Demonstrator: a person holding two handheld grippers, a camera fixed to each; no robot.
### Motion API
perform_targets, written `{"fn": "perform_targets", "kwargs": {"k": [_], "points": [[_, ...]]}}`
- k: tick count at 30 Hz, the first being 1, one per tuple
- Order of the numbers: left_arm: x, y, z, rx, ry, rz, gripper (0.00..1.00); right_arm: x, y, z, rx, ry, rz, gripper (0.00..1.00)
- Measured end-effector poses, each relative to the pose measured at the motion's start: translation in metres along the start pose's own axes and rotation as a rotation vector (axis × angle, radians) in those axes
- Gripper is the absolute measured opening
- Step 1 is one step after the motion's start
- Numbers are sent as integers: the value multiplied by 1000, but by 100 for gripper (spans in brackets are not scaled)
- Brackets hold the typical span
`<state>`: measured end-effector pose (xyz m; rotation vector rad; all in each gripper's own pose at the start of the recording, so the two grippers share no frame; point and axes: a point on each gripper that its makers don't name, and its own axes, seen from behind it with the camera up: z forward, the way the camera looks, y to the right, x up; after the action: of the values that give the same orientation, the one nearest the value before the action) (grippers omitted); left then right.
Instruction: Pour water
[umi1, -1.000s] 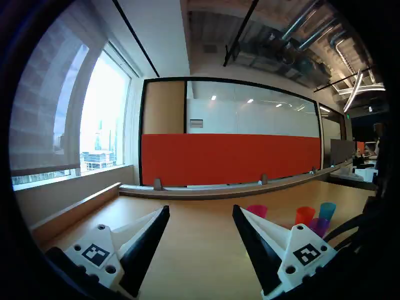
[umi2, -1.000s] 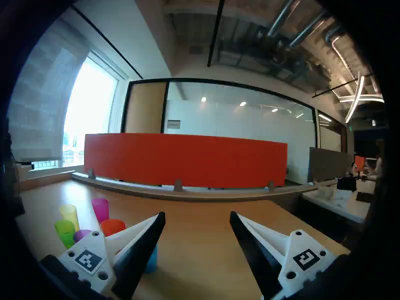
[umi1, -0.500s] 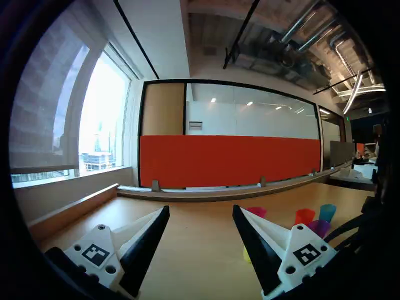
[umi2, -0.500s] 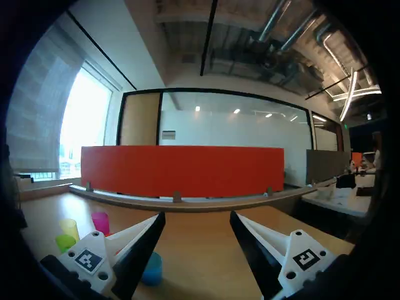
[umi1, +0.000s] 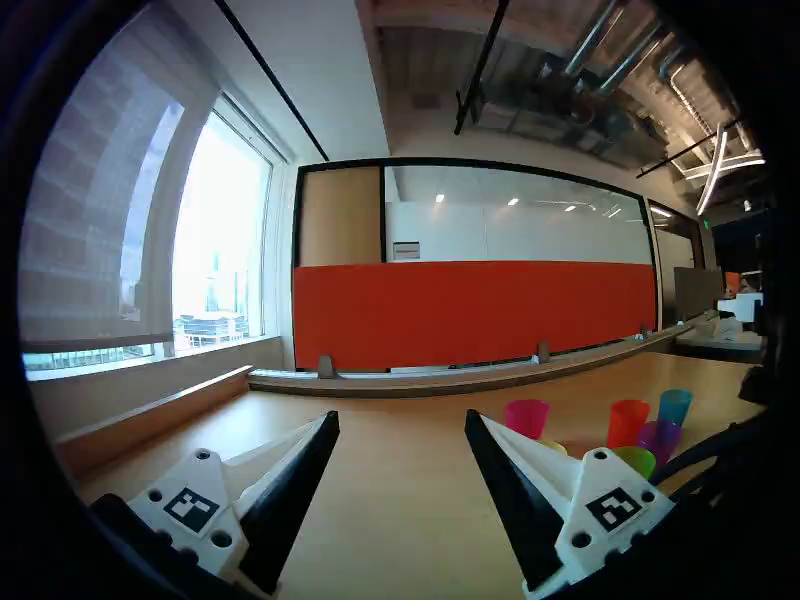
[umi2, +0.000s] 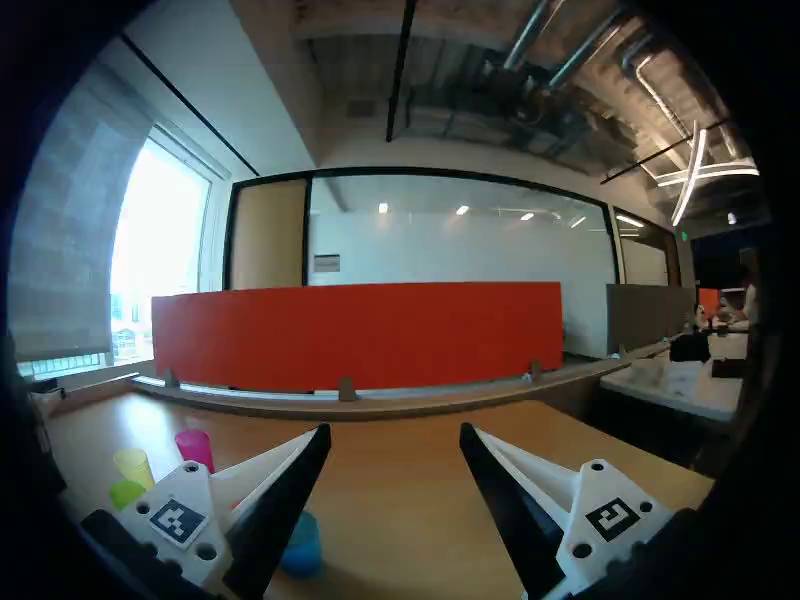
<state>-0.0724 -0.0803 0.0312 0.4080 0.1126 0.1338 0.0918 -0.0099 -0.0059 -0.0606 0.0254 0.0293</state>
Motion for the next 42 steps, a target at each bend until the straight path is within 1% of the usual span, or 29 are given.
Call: {"fn": "perform_targets", "kwargs": {"k": [2,8,14,18,24,32,42], "points": [[-3,0,-1,7,-1,-6,93,1,-1,-1,0,-4,1,100],[-7,5,0,18,15,-27,93,9,-7,-5,3,4,-1,100],[-9,9,-1,40,34,-46,93,13,-9,-7,3,6,-18,100],[-16,11,-1,54,32,-68,93,16,-8,-9,1,13,-21,100],[-28,15,1,52,17,-89,93,18,-4,-12,-6,18,-25,100],[-38,21,0,52,3,-79,93,21,-2,-13,-6,22,-14,100],[-43,23,1,48,-18,-42,93,23,-1,-12,-5,25,-18,100]]}}
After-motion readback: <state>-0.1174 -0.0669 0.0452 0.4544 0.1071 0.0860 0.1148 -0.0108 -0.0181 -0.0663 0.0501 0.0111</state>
